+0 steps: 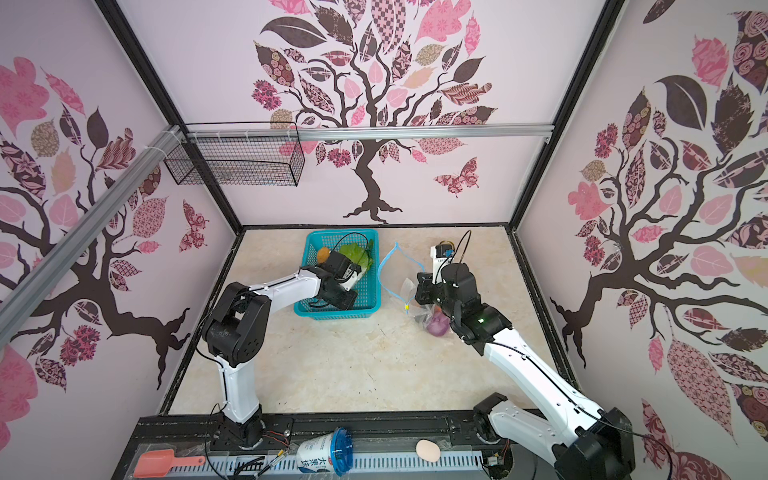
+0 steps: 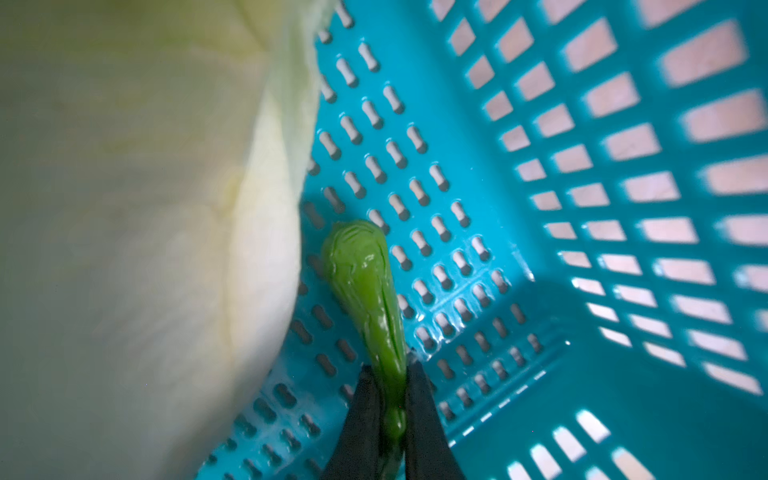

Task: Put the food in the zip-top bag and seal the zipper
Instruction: 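Lift the green chili with the left gripper and carry it into the bag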

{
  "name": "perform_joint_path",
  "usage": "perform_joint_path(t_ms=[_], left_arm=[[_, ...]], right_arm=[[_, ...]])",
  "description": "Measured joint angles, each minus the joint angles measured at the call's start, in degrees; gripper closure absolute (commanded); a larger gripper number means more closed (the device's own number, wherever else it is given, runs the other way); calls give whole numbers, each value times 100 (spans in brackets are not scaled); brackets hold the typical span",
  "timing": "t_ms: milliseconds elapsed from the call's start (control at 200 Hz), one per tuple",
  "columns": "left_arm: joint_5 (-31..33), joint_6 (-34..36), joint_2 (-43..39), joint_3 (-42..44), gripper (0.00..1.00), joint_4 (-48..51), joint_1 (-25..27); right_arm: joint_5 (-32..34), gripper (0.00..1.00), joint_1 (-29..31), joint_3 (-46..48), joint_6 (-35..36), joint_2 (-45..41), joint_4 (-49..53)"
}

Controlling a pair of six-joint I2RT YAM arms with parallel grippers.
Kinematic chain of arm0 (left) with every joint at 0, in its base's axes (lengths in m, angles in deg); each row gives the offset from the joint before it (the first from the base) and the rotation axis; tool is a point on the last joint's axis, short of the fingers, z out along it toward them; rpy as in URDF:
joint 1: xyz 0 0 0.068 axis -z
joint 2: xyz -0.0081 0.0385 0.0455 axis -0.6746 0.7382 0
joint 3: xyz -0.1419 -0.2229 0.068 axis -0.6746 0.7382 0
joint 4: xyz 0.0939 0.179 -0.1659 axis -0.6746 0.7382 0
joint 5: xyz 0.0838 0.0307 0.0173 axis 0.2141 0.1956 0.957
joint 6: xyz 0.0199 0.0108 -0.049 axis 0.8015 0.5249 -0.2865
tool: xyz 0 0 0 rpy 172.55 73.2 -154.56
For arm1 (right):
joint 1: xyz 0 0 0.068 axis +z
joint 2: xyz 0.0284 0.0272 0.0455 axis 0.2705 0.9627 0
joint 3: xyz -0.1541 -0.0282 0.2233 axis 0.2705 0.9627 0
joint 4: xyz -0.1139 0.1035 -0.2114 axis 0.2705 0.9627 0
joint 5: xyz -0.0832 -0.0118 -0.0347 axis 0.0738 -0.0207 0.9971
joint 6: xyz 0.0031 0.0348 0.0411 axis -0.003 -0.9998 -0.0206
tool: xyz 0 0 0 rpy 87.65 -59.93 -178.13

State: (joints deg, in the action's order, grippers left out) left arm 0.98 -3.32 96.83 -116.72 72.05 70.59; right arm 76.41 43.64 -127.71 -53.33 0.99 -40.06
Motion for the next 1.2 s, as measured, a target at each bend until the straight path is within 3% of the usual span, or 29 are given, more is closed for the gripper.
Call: perform_joint_path(t_ms=[450,755,900,1195], left_arm=[[-365,-990,-2009,291,100,-260,28],[-883,-2074,-3228,610,100,-1628,63],[-1064,-2551,-3324,651,100,-2378,297],[-1045,-2728,-2881,645,100,-2931,1429]], right_arm=[[-76,100,0,0,0,0,-15],[-118,100,0,44,-37,0,-208],[-114,100,0,44,-42,4,-260],[-247,100,0,44,-42,13,-299]])
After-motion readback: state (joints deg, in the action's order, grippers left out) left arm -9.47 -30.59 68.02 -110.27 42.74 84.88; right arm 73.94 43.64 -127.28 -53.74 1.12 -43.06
